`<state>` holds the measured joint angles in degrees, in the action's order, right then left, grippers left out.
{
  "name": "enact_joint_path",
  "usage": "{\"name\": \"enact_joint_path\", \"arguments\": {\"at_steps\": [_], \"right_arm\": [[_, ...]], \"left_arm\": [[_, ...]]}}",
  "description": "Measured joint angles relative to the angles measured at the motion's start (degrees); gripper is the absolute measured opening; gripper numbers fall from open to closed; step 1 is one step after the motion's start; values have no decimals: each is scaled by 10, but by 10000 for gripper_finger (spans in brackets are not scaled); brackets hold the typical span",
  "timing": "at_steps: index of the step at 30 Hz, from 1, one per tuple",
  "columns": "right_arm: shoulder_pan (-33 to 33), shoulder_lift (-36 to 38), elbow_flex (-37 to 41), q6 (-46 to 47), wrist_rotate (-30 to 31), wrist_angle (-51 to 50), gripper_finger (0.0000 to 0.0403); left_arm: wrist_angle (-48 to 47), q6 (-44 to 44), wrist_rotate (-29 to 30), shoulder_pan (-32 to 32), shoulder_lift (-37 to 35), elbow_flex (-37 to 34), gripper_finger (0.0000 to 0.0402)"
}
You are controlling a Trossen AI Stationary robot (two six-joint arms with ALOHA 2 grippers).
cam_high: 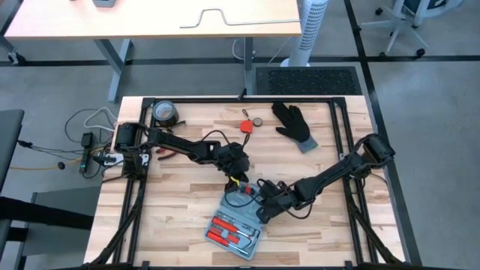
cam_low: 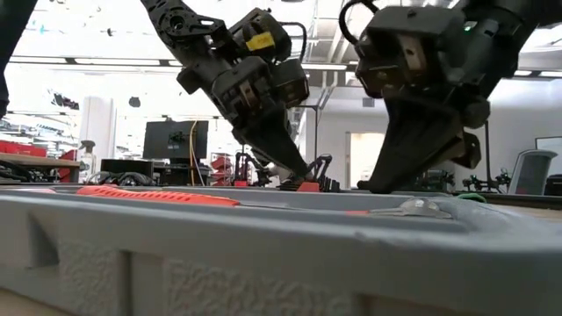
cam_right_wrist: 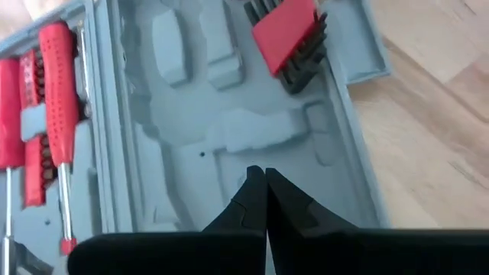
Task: Prefit tool cases
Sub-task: Put the orange hex key set into the gray tool case
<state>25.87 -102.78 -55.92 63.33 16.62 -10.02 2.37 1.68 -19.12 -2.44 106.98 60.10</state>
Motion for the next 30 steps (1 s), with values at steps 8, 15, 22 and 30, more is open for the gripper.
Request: {"name": "enact_joint_path", "arguments": {"at_steps": [8, 15, 22, 30], "right_arm": [[0, 0, 0, 12, 0, 2, 2], [-12, -9, 0, 4, -2, -9, 1], [-44, -25, -1, -28, -35, 5, 1], [-61, -24, -1, -44, -49, 5, 0]], "left_arm": [[-14, -22, 15, 1, -1, 0, 0], [-27, -6, -7, 18, 42, 20, 0], [-45, -1, -5, 25, 47, 40, 0], [-63, 11, -33, 33, 43, 44, 0]]}}
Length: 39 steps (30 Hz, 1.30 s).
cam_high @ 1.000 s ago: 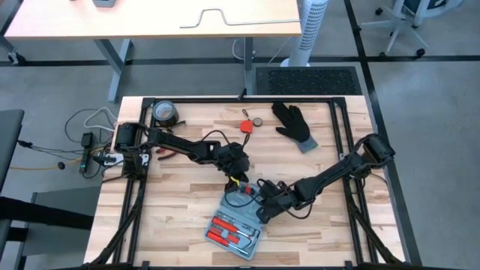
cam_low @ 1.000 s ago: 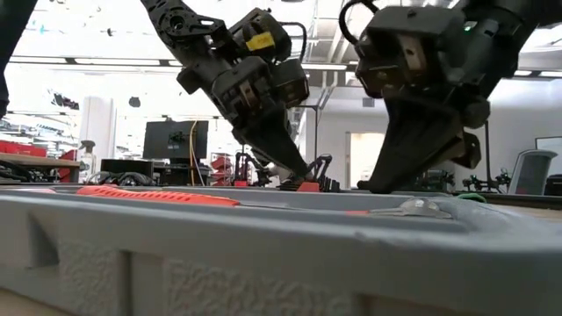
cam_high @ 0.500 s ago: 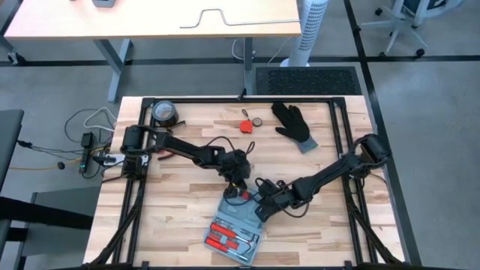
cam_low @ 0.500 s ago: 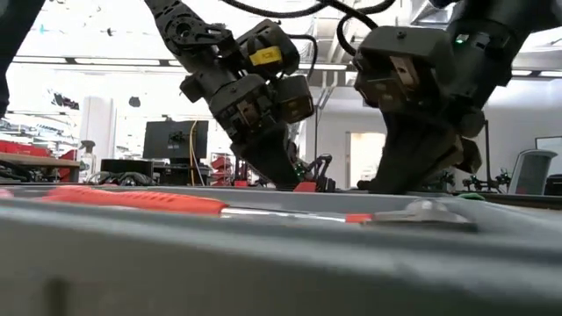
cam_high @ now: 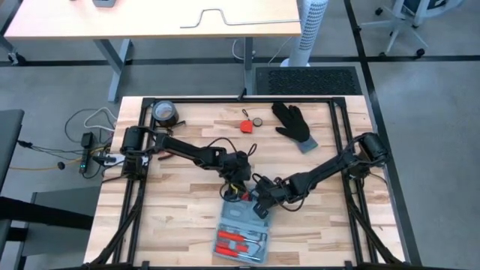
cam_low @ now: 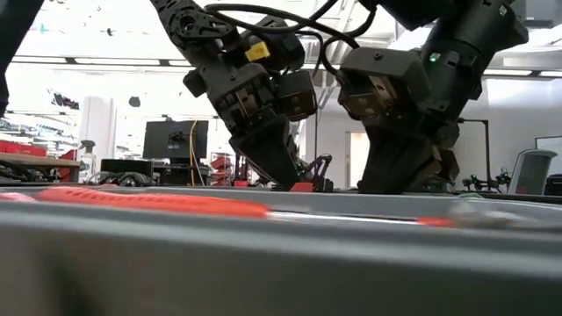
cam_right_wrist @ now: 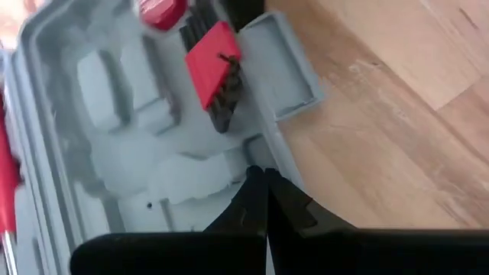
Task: Prefit tool cases
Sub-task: Put the orange hex key set into the gray tool case
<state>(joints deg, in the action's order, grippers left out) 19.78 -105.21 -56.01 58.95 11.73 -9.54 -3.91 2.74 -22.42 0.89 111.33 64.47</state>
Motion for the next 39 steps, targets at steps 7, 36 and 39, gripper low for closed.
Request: {"name": "enact_joint_path", "arguments": {"at_steps": [7, 36, 39], "right_arm": [[-1, 0, 1, -1, 4, -6, 0], [-107, -34, 0, -85, -52, 74, 0], [-110, -34, 0, -85, -58, 83, 0]], "left_arm": [[-2, 10, -7, 25, -3, 0, 0], [-81, -29, 101, -38, -42, -2, 0], [-81, -29, 126, -35, -43, -2, 0]]}}
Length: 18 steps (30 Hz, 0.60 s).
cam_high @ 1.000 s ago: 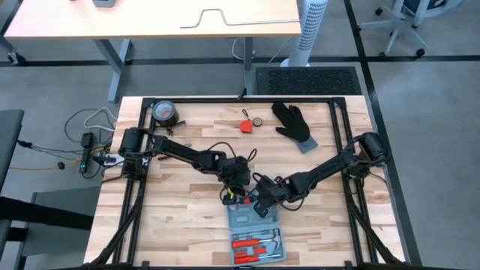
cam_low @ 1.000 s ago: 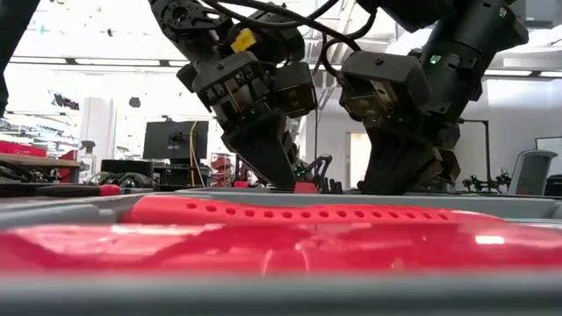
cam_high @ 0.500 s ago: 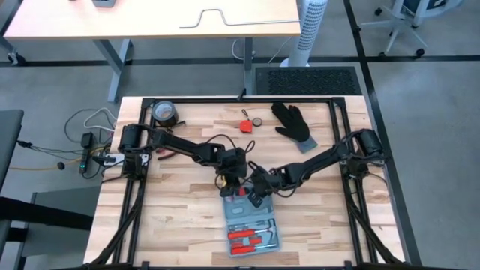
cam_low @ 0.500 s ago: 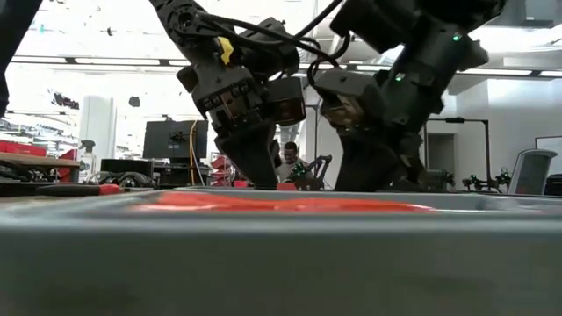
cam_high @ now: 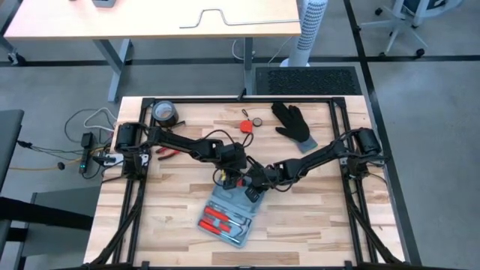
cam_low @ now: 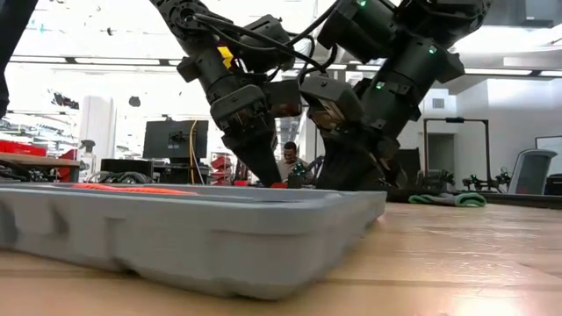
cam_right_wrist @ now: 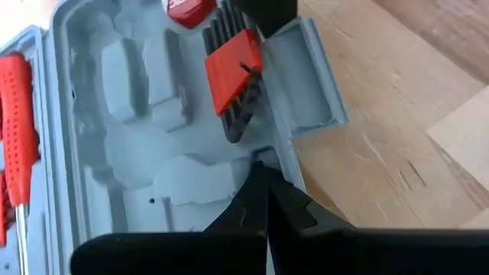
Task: Prefit tool cases
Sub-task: Put the orange hex key set into the gray tool case
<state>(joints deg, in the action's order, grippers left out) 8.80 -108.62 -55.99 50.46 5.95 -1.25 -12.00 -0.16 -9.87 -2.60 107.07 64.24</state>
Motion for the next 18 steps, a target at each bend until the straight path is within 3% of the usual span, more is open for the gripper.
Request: {"name": "enact_joint_path", "arguments": {"at_steps": [10, 18], "right_arm": [[0, 0, 0, 2, 0, 2, 0], [1, -1, 0, 0, -7, 7, 0]], "left_arm": [[5, 2, 10, 0, -8, 0, 0], [-17, -2, -19, -21, -10, 3, 0]]}}
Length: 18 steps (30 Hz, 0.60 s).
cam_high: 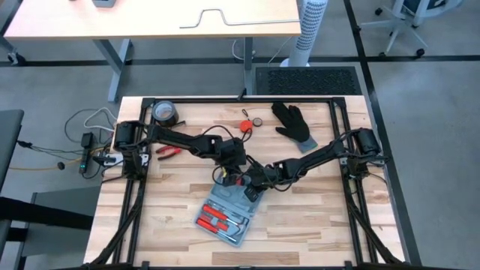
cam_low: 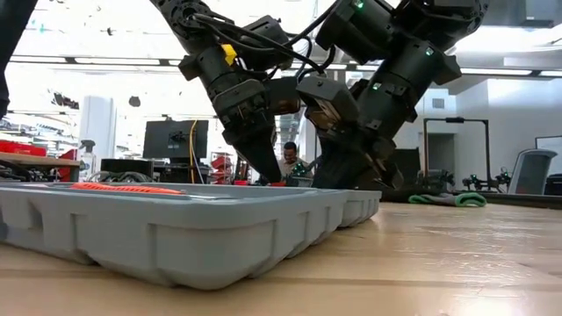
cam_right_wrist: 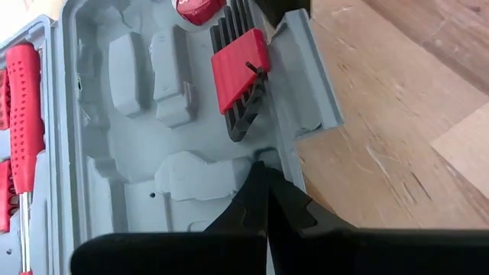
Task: Prefit tool cases
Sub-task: Put the orange hex key set into the gray tool case
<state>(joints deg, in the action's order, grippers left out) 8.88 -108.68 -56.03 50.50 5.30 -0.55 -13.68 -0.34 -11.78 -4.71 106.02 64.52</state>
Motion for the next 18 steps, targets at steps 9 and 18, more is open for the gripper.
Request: {"name": "enact_joint_path", "arguments": {"at_steps": [9, 18], "right_arm": [[0, -1, 0, 0, -5, 8, 0], [-5, -1, 0, 0, -11, 7, 0]], "left_arm": [[4, 11, 8, -41, -4, 4, 0], [3, 2, -104, -32, -15, 1, 0]]}}
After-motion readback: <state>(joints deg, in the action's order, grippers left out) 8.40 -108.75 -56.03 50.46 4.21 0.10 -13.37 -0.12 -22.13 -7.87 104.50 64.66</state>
